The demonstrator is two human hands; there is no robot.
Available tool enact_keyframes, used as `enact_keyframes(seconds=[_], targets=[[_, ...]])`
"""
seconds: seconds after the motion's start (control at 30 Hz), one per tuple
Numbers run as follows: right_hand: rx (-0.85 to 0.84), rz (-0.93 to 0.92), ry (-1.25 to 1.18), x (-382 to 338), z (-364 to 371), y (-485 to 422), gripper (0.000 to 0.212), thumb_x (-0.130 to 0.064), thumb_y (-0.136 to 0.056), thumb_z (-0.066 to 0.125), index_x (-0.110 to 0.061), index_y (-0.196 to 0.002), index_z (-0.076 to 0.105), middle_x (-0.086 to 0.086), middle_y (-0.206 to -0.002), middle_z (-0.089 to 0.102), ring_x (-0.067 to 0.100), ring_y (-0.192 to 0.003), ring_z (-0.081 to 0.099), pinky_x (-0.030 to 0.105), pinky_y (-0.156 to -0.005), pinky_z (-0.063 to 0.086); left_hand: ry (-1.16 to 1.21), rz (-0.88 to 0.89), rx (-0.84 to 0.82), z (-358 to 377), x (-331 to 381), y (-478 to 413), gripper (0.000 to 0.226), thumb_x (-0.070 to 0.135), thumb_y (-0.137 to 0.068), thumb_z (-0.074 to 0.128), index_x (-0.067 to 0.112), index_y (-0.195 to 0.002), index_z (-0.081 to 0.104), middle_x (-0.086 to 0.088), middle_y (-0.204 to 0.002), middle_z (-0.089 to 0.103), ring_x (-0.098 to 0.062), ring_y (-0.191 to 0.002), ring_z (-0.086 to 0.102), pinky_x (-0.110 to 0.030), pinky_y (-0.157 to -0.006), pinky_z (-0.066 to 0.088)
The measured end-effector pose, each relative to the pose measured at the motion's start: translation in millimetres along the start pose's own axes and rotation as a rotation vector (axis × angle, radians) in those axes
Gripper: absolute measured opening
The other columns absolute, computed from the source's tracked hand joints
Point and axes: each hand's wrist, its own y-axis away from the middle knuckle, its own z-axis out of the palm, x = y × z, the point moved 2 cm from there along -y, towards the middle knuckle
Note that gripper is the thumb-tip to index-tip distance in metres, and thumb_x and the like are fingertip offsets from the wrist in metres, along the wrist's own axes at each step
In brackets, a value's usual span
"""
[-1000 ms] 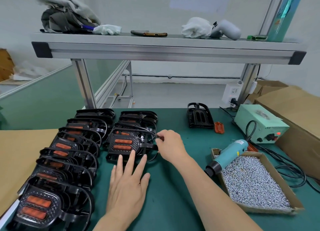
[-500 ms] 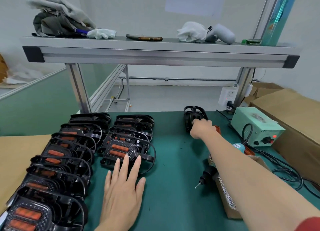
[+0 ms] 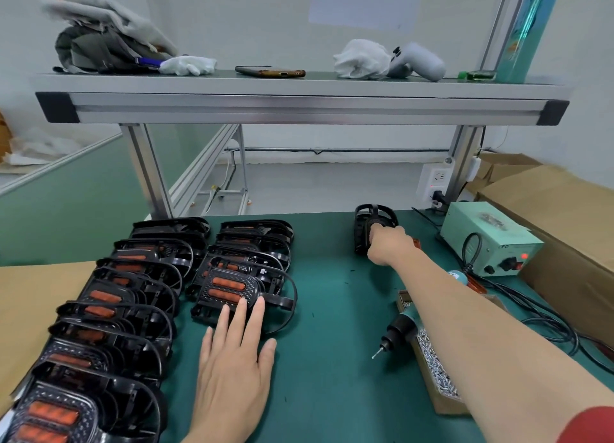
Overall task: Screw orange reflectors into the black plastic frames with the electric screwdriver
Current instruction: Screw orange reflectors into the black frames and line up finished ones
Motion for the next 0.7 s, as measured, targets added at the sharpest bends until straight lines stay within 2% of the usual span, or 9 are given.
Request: enact_keyframes(seconds=[0.17, 0.33, 0.47, 0.7], targets=[[-0.001, -0.050, 0.018, 8, -5, 10, 0.027, -0.007, -0.084, 0.049, -0.014, -0.110, 0.046, 0.014, -0.120, 0.058, 0.031, -0.111, 0.053, 0.036, -0.080, 0.044, -0.022, -0.013, -0.001, -1, 1, 1, 0.062, 0.056, -0.100, 0.014, 0.051, -0.143, -0.030, 0.022, -0.157, -0.020, -0.004, -0.148, -0.022, -0.032, -0.122, -0.009], [-0.011, -0.108, 0.075, 11, -6, 22, 0.033, -0.001, -0.082, 0.055, -0.014, -0.112, 0.057, 0.008, -0.115, 0.064, 0.026, -0.093, 0.054, 0.032, -0.072, 0.044, -0.012, -0.018, 0.015, -2, 3, 2, 0.064, 0.053, -0.102, 0.020, 0.046, -0.146, -0.026, 0.020, -0.159, -0.015, -0.006, -0.150, -0.017, -0.034, -0.124, -0.005], [0.027, -0.149, 0.073, 10, -3, 29, 0.031, -0.003, -0.085, 0.062, -0.013, -0.114, 0.060, 0.008, -0.117, 0.065, 0.027, -0.101, 0.061, 0.033, -0.077, 0.050, 0.007, -0.011, 0.031, -5, 5, 2, 0.064, 0.052, -0.102, 0.023, 0.042, -0.149, -0.019, 0.019, -0.161, -0.010, -0.006, -0.151, -0.014, -0.034, -0.124, -0.004], [0.191, -0.126, -0.029, 9, -2, 49, 0.033, 0.001, -0.085, 0.051, -0.014, -0.111, 0.063, 0.008, -0.116, 0.067, 0.031, -0.108, 0.060, 0.035, -0.088, 0.051, 0.043, -0.008, 0.024, -10, 6, 3, 0.063, 0.051, -0.101, 0.024, 0.036, -0.155, -0.005, 0.019, -0.162, 0.000, -0.003, -0.151, -0.010, -0.030, -0.123, -0.006]])
